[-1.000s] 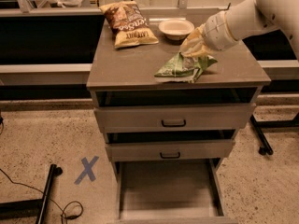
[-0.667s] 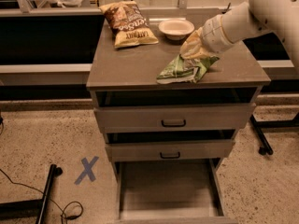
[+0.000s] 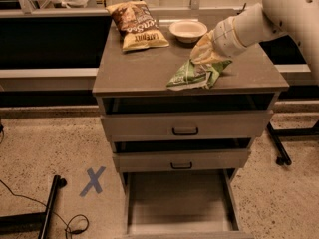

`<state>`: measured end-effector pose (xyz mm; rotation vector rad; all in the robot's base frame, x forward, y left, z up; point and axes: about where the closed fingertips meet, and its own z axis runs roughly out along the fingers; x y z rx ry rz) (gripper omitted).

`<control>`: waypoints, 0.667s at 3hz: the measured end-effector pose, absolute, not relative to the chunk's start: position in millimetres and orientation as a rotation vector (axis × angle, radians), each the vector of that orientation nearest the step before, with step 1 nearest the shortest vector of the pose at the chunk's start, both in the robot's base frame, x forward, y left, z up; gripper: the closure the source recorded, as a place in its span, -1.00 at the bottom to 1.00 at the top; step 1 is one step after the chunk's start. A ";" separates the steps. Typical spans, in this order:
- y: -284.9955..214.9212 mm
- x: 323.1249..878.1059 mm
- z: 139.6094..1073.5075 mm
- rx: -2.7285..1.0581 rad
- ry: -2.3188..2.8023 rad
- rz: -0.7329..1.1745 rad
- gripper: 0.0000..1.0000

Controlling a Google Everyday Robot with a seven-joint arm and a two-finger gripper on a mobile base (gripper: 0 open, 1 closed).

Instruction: Pick green jalapeno chip bag from bottom drawer and place on counter

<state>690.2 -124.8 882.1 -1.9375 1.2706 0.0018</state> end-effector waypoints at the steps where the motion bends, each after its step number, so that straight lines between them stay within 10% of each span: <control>1: -122.3 690.6 879.9 -1.940 1.269 0.007 -0.67; 2: -118.9 690.0 895.1 -1.960 1.248 -0.002 -1.00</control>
Offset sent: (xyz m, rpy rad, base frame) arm -0.0019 0.0067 0.0507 -0.0442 -0.0343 0.0476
